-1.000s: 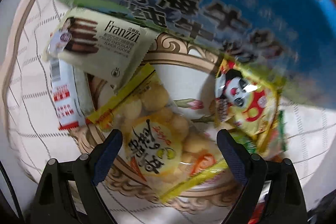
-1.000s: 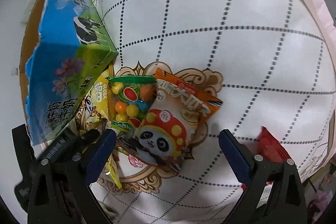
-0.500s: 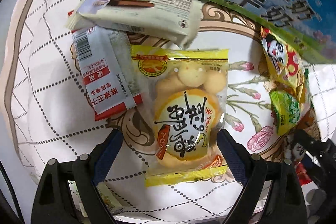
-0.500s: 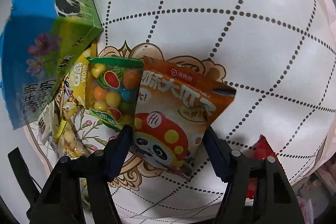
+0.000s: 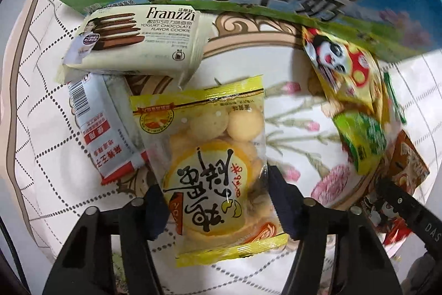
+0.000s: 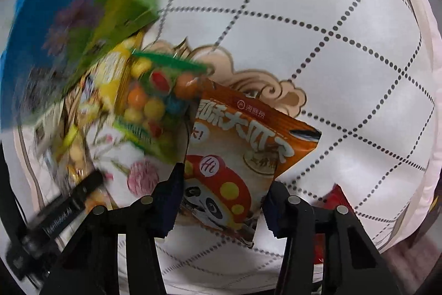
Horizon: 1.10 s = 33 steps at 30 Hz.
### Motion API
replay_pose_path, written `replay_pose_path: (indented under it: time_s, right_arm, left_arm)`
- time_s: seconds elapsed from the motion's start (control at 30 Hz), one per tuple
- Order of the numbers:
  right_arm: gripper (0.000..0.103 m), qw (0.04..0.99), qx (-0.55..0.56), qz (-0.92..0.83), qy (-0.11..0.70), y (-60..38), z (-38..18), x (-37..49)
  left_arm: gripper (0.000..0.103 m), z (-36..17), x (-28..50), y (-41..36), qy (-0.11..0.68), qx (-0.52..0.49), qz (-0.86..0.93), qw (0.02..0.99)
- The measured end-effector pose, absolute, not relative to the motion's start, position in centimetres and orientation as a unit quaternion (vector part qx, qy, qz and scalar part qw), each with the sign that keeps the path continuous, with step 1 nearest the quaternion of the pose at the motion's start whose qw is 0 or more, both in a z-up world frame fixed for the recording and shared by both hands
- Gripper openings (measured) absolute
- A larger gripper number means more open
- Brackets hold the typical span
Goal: Organize snacks
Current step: 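Grasp the yellow cookie bag with the left tool while the right tool grasps an orange panda bag, then carry both bags into the cardboard box and open both tools to release them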
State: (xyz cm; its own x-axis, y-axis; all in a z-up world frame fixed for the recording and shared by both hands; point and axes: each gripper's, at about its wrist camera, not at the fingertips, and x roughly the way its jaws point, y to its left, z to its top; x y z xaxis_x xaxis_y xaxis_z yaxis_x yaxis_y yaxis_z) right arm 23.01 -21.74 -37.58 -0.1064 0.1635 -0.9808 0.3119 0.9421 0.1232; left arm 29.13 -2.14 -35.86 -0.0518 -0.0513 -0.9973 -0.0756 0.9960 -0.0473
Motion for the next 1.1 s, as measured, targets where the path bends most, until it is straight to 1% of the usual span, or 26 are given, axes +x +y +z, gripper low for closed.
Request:
replay_pose_path:
  time_s: [0.2, 0.27, 0.43, 0.53, 0.63, 0.67, 0.9, 0.93, 1.03, 1.1]
  right_arm:
    - [0.053, 0.658, 0.095, 0.015, 0.747, -18.1, -35.6, 21.0]
    - [0.053, 0.657, 0.054, 0.049, 0.750, -15.6, -35.0, 19.6]
    - [0.053, 0.660, 0.032, 0.068, 0.747, -14.0, -35.0, 18.5]
    - [0.053, 0.663, 0.016, 0.066, 0.745, -12.8, -35.3, 18.1]
    - [0.053, 0.665, 0.013, 0.061, 0.744, -11.9, -35.6, 18.1]
    - [0.054, 0.666, 0.013, 0.058, 0.743, -12.0, -35.9, 16.8]
    - [0.054, 0.666, 0.011, 0.044, 0.744, -12.4, -36.7, 15.6]
    - [0.054, 0.670, 0.010, 0.040, 0.741, -12.2, -36.8, 15.6]
    - [0.054, 0.676, 0.006, 0.037, 0.736, -12.2, -37.2, 16.2]
    - [0.053, 0.682, 0.003, 0.037, 0.730, -12.2, -37.2, 15.7]
  left_arm:
    - [0.058, -34.5, 24.2, -2.3, 0.721, -0.025, -0.016, 0.692]
    - [0.058, -34.2, 22.6, -2.2, 0.719, -0.013, -0.022, 0.694]
    - [0.058, -34.2, 19.6, -3.7, 0.717, 0.003, -0.032, 0.696]
    - [0.058, -34.0, 19.8, -4.2, 0.714, 0.014, -0.028, 0.699]
    - [0.058, -35.1, 19.5, -4.4, 0.716, 0.017, -0.024, 0.698]
    - [0.059, -35.7, 19.1, -4.3, 0.716, 0.018, -0.022, 0.698]
    - [0.059, -36.2, 19.8, -5.7, 0.713, 0.018, -0.018, 0.701]
    - [0.059, -36.5, 20.4, -4.7, 0.711, 0.016, -0.018, 0.702]
    - [0.056, -35.7, 20.5, -4.3, 0.707, 0.013, -0.019, 0.707]
    - [0.052, -35.0, 20.1, -4.3, 0.703, 0.013, -0.020, 0.711]
